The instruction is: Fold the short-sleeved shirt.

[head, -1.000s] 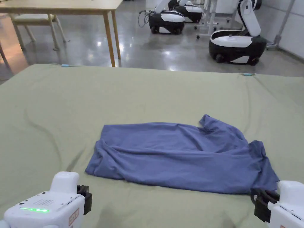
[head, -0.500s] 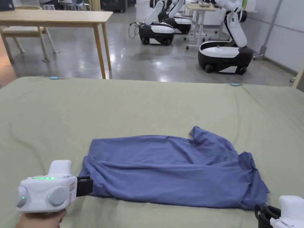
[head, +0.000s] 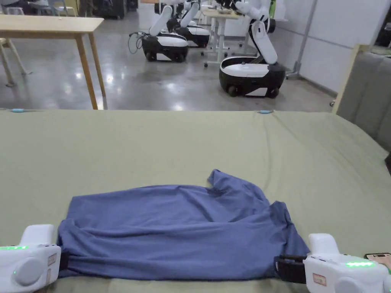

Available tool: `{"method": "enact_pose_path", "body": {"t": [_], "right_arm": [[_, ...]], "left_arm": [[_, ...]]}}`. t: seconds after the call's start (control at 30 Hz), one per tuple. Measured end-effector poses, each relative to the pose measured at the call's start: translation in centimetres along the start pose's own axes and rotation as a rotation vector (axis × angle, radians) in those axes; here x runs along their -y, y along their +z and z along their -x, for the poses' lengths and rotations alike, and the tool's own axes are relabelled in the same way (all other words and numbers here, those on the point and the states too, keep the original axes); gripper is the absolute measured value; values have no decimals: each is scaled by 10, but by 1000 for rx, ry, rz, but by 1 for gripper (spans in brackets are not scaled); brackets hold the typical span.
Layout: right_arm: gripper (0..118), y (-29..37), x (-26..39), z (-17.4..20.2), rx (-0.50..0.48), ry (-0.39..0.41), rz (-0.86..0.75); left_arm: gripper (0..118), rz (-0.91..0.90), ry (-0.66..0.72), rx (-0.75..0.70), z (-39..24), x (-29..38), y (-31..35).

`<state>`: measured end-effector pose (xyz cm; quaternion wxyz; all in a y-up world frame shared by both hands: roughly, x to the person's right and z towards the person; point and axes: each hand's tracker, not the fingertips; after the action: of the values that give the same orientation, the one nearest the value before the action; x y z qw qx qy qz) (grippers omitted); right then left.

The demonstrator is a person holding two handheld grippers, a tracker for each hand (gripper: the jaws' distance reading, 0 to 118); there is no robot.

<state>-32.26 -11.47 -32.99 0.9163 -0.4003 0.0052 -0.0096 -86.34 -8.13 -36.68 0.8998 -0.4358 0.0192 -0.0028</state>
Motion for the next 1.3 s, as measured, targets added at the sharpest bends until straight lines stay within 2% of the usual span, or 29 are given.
{"method": "enact_pose_path", "body": {"t": [0.03,0.13,0.23,0.43,0.57,0.67,0.77,0.8,0.83,0.87,0.9,0.93,1.03,1.17,1.2,1.23,1.27,1.3], "right_arm": [[12,-7,-2,2,-25,6,33],[11,-19,-2,5,-4,-6,54],[11,13,-6,0,-71,-76,-37],[11,103,-14,-1,-72,-44,-132],[11,150,0,3,-83,3,-143],[11,161,25,4,-115,11,-90],[11,143,58,11,-87,42,-8],[16,135,67,12,-82,44,12],[45,123,76,13,-72,29,42],[80,115,84,13,-72,9,58],[106,112,87,12,-76,-12,58],[114,113,89,12,-73,-27,44],[116,131,80,11,-75,-35,34],[116,163,46,38,-66,46,-187],[115,165,37,46,-79,50,-241],[102,164,30,53,-90,47,-281],[70,161,23,62,-96,49,-314],[23,157,17,69,-94,53,-323]], "left_arm": [[8,0,-9,-4,0,-1,3],[8,-15,-24,-4,0,-4,9],[8,-54,11,31,7,-5,24],[7,-147,19,74,16,-3,76],[7,-175,52,128,34,26,116],[7,-152,64,130,48,64,132],[9,-95,99,123,56,103,123],[18,-64,124,138,57,112,114],[55,-36,150,149,59,121,106],[90,-38,159,146,58,128,101],[109,-54,151,142,55,131,101],[111,-62,149,134,53,133,102],[111,-147,105,12,49,126,126],[111,-381,2,-9,25,97,161],[111,-418,-27,-13,16,89,163],[107,-447,-42,-12,7,82,163],[93,-464,-55,-8,-1,76,161],[56,-449,-62,-8,-9,70,156]]}}
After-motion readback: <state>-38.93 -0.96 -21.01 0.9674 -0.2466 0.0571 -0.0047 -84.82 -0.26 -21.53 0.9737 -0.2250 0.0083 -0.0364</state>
